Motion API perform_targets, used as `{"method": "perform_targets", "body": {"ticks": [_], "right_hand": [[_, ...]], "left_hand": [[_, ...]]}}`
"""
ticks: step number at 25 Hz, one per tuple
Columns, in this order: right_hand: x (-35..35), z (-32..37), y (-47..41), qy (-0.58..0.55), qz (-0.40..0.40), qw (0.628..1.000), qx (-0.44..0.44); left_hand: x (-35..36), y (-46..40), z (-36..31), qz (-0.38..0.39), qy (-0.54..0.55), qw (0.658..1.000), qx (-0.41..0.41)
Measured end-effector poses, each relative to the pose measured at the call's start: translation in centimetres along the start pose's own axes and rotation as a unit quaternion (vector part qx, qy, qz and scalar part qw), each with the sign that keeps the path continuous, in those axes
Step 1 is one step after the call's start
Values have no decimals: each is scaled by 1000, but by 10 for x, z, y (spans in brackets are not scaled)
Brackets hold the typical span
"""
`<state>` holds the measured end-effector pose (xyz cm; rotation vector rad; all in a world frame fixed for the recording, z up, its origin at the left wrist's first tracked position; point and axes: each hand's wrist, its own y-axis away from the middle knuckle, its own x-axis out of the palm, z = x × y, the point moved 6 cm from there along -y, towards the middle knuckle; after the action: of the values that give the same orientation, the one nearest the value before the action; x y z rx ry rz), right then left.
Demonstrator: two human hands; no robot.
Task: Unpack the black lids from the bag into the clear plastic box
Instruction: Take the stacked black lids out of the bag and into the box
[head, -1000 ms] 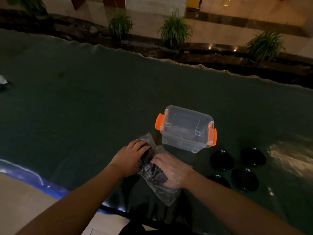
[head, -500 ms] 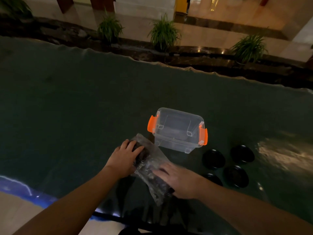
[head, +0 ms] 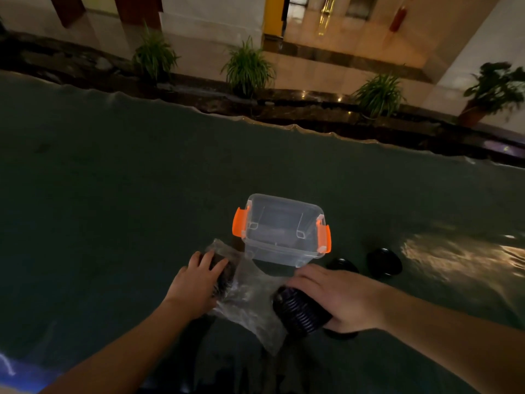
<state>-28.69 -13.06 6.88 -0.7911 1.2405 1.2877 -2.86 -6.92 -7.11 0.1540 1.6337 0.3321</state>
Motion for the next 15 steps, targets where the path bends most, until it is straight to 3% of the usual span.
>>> {"method": "perform_targets", "body": {"ticks": [6, 11, 15], "right_hand": [[-79, -34, -35, 82, -71, 993, 42], [-95, -65, -80, 168, -55, 983, 40], [-66, -93, -112, 195, 9, 980, 24]], "left_hand": [[-4, 5, -4, -14, 8, 1000, 27], [-4, 11, -4, -34, 8, 999, 36], [-4, 13, -1, -43, 23, 999, 22]]}}
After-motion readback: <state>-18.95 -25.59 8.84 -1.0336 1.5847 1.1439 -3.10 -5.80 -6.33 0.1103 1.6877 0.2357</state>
